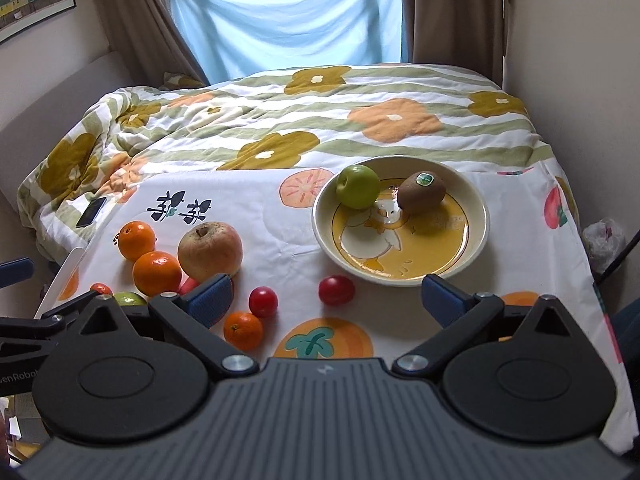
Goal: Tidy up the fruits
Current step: 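Grasp the large green fruit with the left tool while the right tool grasps a mandarin, then carry the green fruit and mandarin to the duck bowl and lower them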
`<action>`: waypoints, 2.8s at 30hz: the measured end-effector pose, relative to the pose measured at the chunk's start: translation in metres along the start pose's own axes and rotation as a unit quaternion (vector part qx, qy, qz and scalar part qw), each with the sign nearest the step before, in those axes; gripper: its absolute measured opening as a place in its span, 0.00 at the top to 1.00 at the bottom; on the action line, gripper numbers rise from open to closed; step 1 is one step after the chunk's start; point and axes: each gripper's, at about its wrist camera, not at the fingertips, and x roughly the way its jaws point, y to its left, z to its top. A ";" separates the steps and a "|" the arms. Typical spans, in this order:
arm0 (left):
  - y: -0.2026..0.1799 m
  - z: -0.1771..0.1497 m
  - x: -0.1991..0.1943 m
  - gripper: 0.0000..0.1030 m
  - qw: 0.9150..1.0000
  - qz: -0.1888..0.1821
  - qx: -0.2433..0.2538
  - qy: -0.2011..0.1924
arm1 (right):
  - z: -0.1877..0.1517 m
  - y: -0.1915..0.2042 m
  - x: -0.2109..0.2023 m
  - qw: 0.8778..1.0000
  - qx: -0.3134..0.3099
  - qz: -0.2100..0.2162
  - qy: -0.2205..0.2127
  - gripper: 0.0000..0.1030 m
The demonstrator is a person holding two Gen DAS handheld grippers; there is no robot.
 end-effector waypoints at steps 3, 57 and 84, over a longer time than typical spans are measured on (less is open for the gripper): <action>0.017 -0.013 0.010 0.03 1.000 -0.019 0.009 0.007 | -0.012 0.017 0.005 1.000 0.007 -0.015 -0.006 0.00; 0.038 -0.060 0.105 0.42 0.991 -0.092 0.085 0.054 | -0.071 0.088 0.105 0.998 0.005 -0.050 0.027 0.29; 0.003 0.000 0.043 0.42 0.992 -0.107 0.068 0.022 | -0.020 0.072 0.044 0.999 -0.021 -0.036 0.025 0.48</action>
